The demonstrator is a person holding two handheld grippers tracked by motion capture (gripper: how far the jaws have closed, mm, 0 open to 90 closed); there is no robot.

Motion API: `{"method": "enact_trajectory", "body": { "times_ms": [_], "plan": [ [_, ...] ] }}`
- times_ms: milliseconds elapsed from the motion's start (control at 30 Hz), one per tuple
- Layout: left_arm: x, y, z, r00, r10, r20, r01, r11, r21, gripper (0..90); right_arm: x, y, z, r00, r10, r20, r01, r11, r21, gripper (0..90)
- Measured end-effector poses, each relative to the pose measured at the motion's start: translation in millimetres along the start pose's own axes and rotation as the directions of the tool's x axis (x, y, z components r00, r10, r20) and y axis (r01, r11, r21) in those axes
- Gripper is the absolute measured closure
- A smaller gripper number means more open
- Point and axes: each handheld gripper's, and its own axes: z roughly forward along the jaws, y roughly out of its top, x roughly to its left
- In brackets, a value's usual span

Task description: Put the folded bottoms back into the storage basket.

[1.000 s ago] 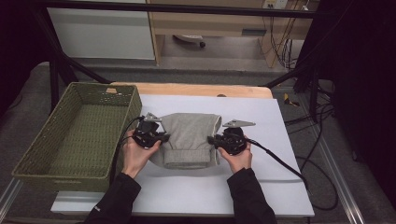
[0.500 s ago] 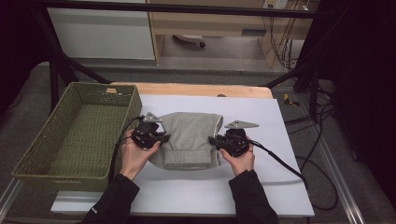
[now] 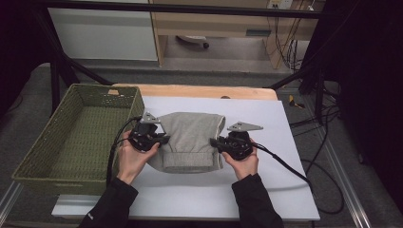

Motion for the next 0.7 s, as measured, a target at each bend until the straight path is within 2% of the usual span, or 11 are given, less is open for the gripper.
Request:
{"method": "enact_trajectory", "body": {
  "times_ms": [467, 700],
  "plan": [
    [3.1, 4.8, -18.7, 1.0000, 0.003, -0.003, -0.003, 1.0000, 0.000, 80.1, 11.0, 7.3, -3.5, 0.9998, -0.013, -0.013, 0.013, 0.999, -0.032, 73.3],
    [3.5, 4.4, -28.1, 1.0000, 0.002, 0.001, -0.002, 0.9999, -0.014, 80.0, 16.5, 10.7, -6.9, 0.9996, -0.019, -0.022, 0.018, 0.999, -0.046, 73.3]
  ]
}}
